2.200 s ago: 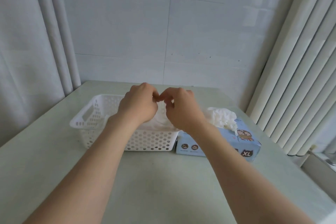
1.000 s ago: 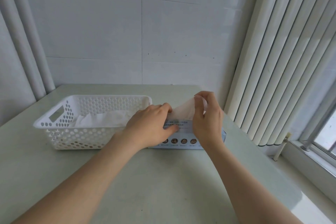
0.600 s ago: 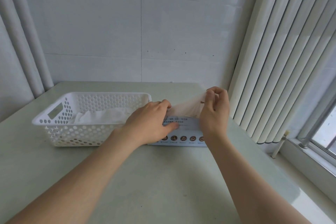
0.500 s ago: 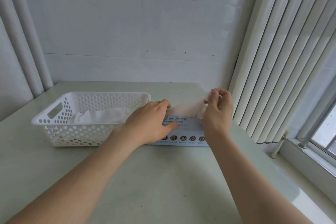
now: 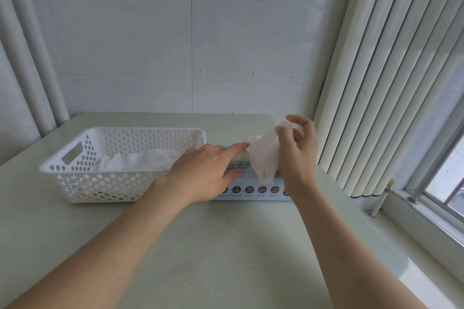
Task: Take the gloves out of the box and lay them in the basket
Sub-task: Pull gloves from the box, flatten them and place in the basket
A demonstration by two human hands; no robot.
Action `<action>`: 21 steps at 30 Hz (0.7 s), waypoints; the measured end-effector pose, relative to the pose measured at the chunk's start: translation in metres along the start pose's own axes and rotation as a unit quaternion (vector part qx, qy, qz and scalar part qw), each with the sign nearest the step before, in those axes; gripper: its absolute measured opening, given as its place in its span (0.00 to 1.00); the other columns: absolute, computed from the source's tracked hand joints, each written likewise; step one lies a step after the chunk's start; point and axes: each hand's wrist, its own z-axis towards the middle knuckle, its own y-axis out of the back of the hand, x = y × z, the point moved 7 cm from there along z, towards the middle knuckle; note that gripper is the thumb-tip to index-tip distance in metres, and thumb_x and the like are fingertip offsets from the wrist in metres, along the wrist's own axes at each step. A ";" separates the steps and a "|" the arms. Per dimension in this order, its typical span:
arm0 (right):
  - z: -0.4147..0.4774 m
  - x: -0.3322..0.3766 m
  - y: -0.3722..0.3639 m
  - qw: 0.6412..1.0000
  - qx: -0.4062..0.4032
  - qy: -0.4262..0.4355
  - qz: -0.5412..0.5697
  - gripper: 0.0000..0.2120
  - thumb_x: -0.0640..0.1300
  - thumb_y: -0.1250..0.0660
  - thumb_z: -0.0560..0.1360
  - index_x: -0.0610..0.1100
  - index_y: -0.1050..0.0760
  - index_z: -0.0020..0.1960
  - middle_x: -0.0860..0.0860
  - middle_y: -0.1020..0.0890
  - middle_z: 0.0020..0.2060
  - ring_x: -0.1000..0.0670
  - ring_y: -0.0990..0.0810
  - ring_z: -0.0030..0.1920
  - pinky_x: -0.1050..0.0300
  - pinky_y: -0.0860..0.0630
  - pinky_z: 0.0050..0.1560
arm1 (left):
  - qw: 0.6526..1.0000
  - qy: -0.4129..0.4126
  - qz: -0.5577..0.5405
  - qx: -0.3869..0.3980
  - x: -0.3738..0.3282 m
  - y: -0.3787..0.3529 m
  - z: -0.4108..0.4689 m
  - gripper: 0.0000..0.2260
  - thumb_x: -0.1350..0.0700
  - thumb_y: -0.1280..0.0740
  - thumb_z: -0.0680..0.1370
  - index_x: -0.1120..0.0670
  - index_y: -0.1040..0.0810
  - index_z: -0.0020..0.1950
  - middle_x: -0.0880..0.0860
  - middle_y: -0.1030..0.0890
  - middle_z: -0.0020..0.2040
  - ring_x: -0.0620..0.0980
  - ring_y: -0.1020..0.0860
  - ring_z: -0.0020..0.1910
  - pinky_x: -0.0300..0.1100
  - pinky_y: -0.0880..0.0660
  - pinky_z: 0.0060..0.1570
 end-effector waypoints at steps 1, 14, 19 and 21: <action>-0.001 0.001 -0.006 0.998 0.053 0.007 -0.019 0.15 0.44 0.34 0.76 0.53 0.24 0.63 0.48 0.18 0.52 0.54 0.19 0.43 0.58 0.21 0.42 | 1.000 -0.002 0.004 0.002 0.000 0.000 0.000 0.27 0.40 0.44 0.85 0.35 0.50 0.82 0.49 0.24 0.55 0.55 0.24 0.62 0.53 0.26 0.56; -0.003 0.021 0.000 0.956 -0.035 0.199 -0.211 0.08 0.42 0.39 0.86 0.43 0.22 0.54 0.57 0.19 0.44 0.58 0.23 0.44 0.61 0.27 0.46 | 0.998 0.012 0.052 0.035 0.000 -0.009 0.000 0.29 0.32 0.46 0.82 0.34 0.50 0.82 0.48 0.26 0.69 0.53 0.30 0.71 0.54 0.30 0.64; -0.013 0.040 0.008 0.968 -0.127 0.195 -0.098 0.07 0.39 0.44 0.88 0.41 0.27 0.58 0.61 0.25 0.41 0.65 0.25 0.42 0.70 0.32 0.44 | 0.997 0.015 0.070 0.040 -0.002 -0.009 0.000 0.27 0.33 0.47 0.83 0.35 0.46 0.81 0.47 0.26 0.66 0.52 0.30 0.69 0.53 0.31 0.62; -0.013 0.046 0.013 0.964 -0.160 0.198 -0.078 0.07 0.40 0.45 0.88 0.39 0.28 0.59 0.61 0.27 0.40 0.65 0.27 0.41 0.69 0.32 0.45 | 0.996 0.018 0.078 0.048 -0.002 -0.009 -0.001 0.26 0.32 0.47 0.83 0.35 0.45 0.81 0.47 0.26 0.65 0.52 0.30 0.69 0.53 0.31 0.61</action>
